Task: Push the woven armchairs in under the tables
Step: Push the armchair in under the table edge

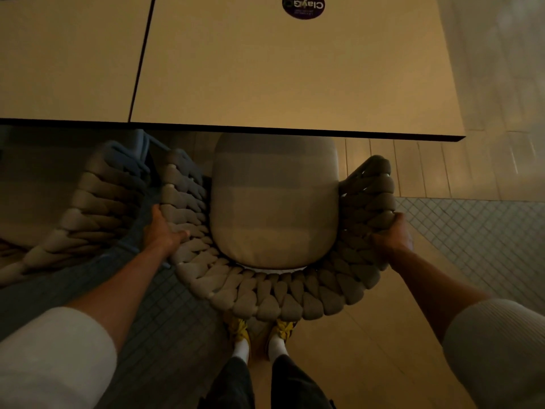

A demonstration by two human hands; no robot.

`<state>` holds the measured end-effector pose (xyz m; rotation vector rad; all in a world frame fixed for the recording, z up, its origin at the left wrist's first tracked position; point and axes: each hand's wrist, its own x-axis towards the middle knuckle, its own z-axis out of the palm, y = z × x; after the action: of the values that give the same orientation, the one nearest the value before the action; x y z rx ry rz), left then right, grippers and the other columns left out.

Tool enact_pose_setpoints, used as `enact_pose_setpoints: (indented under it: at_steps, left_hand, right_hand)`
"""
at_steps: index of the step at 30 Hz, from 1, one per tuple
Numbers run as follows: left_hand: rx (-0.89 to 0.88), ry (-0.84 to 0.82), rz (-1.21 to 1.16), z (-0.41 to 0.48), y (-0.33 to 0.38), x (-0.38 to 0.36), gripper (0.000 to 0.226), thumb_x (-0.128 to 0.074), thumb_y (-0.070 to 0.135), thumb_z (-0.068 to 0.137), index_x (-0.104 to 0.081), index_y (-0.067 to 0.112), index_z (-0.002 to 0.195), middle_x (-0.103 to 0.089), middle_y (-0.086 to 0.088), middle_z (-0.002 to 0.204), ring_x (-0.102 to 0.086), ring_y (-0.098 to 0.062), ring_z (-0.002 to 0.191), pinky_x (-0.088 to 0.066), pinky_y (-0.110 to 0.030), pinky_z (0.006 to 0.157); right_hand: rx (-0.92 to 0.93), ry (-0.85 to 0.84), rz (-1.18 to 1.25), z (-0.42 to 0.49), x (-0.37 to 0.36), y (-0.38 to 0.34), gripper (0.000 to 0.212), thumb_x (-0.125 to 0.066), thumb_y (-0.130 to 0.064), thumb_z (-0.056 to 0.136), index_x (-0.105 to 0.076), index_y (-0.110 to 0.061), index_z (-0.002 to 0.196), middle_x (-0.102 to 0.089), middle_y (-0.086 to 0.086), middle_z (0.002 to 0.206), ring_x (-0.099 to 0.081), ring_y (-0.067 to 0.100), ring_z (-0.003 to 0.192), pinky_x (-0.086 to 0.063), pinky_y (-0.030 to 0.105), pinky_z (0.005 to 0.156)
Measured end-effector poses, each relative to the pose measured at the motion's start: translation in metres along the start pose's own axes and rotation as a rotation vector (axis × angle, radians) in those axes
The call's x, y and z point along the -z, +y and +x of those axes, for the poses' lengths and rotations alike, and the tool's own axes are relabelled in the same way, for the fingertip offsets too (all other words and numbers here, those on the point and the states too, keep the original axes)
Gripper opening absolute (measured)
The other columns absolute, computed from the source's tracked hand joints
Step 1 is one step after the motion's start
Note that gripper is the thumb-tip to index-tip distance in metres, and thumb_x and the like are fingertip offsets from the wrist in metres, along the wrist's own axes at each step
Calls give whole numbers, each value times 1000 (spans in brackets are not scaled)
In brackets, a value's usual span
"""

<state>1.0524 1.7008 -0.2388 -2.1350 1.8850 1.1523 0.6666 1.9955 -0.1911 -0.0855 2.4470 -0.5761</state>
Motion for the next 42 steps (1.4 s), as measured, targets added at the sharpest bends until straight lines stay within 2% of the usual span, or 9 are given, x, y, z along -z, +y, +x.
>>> enact_pose_setpoints:
  at_steps: [2,11,17,19,21,24,30,34,42]
  left_hand:
    - [5,-6,1,0,0,0,99,-89,17,77,-25,22,153,-51,-27,143,-54,-46,126,-48,-52,102]
    - [16,20,28,4,0,3,93,-86,18,80,-28,25,153,-52,-25,143,-55,-45,125,-48,-50,102]
    - [2,-36,18,1,-3,5,99,-87,32,79,-22,30,153,-49,-25,145,-54,-47,126,-49,-54,103]
    - [-1,-68,18,-1,0,6,102,-86,37,81,-16,28,156,-47,-26,148,-53,-47,128,-48,-52,104]
    - [15,-86,13,-10,7,10,110,-85,43,81,-9,26,158,-43,-26,151,-50,-46,132,-45,-51,107]
    - [22,-70,18,-37,20,22,103,-83,44,83,-12,25,155,-46,-26,148,-51,-45,130,-45,-49,106]
    - [-17,-120,28,-98,23,58,80,-76,52,86,-39,11,144,-50,-19,149,-50,-38,134,-44,-43,106]
    - [-14,-116,16,-130,-4,89,80,-69,63,87,-43,15,146,-50,-15,150,-51,-35,135,-45,-42,107]
    - [95,-3,-66,-159,-109,180,77,-65,71,85,-54,13,135,-58,-10,143,-57,-31,129,-48,-43,106]
  right_hand:
    - [0,-6,-1,1,-1,1,64,-75,-12,88,-38,-17,140,-57,20,130,-59,44,119,-54,53,90]
    - [-10,-1,-15,1,-4,0,64,-76,-17,89,-38,-19,141,-58,22,131,-59,46,118,-54,62,96]
    - [-24,8,-45,3,-7,8,69,-77,-24,88,-34,-19,142,-58,23,132,-59,47,120,-53,63,98]
    - [-25,-2,-53,1,-11,7,83,-80,-29,86,-25,-21,148,-52,24,141,-55,49,126,-51,64,101]
    - [9,38,-126,-6,-18,2,104,-81,-40,82,-9,-26,157,-35,23,157,-42,50,140,-42,67,110]
    - [198,114,-315,-39,-23,-23,103,-76,-43,84,-7,-25,159,-19,16,166,-24,44,151,-28,65,119]
    - [363,-189,-408,-112,-50,-96,76,-70,-44,93,-36,-13,153,-45,14,153,-50,34,137,-48,50,110]
    - [467,-321,-444,-154,-70,-129,76,-67,-54,93,-41,-12,151,-51,14,149,-56,31,131,-51,47,107]
    - [531,-459,-503,-239,-117,-174,88,-67,-65,89,-41,-10,153,-48,13,153,-50,33,138,-48,44,111]
